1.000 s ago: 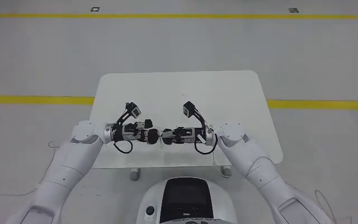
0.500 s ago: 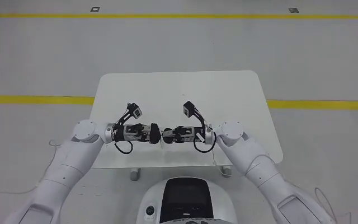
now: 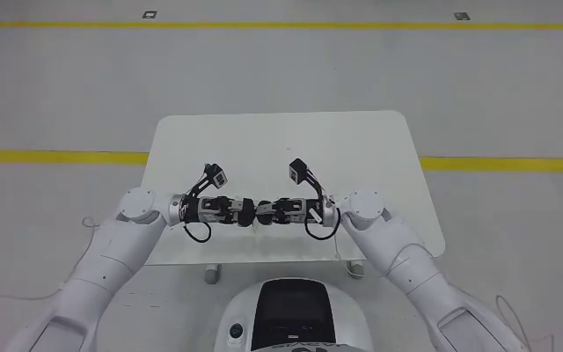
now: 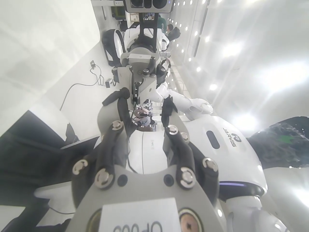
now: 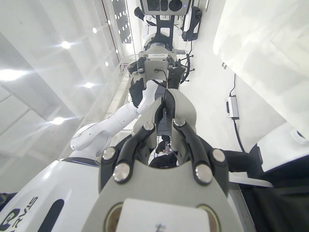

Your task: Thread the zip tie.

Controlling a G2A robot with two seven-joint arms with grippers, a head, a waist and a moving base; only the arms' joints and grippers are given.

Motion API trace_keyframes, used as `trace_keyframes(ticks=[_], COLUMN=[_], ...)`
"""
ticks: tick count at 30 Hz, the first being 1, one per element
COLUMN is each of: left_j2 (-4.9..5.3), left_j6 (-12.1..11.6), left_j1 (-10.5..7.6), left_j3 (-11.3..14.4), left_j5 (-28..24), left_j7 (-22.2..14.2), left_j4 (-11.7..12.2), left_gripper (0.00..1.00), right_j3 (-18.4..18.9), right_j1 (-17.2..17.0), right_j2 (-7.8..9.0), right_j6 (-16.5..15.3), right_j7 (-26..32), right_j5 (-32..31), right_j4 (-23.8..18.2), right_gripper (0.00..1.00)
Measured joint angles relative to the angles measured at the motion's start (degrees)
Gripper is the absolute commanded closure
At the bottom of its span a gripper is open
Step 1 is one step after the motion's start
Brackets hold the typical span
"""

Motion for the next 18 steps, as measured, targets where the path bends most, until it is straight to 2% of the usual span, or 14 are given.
trace_keyframes(ticks=[11,18], left_j2=[0.06,0.16], left_j6=[-0.2,-0.4], left_j1=[-0.77,-1.1], left_j3=[1.2,1.8], left_j5=[-0.5,-0.6], left_j7=[0.0,0.0], left_j4=[0.7,1.0], left_gripper=[0.87,0.89], right_j3=[0.5,0.4], right_j1=[-0.6,-0.9], right_j2=[0.5,0.66], right_j6=[0.3,0.1], right_j7=[-0.1,-0.4], right_j5=[-0.3,0.0], right_j4=[-1.2,-1.4], right_gripper=[1.0,1.0])
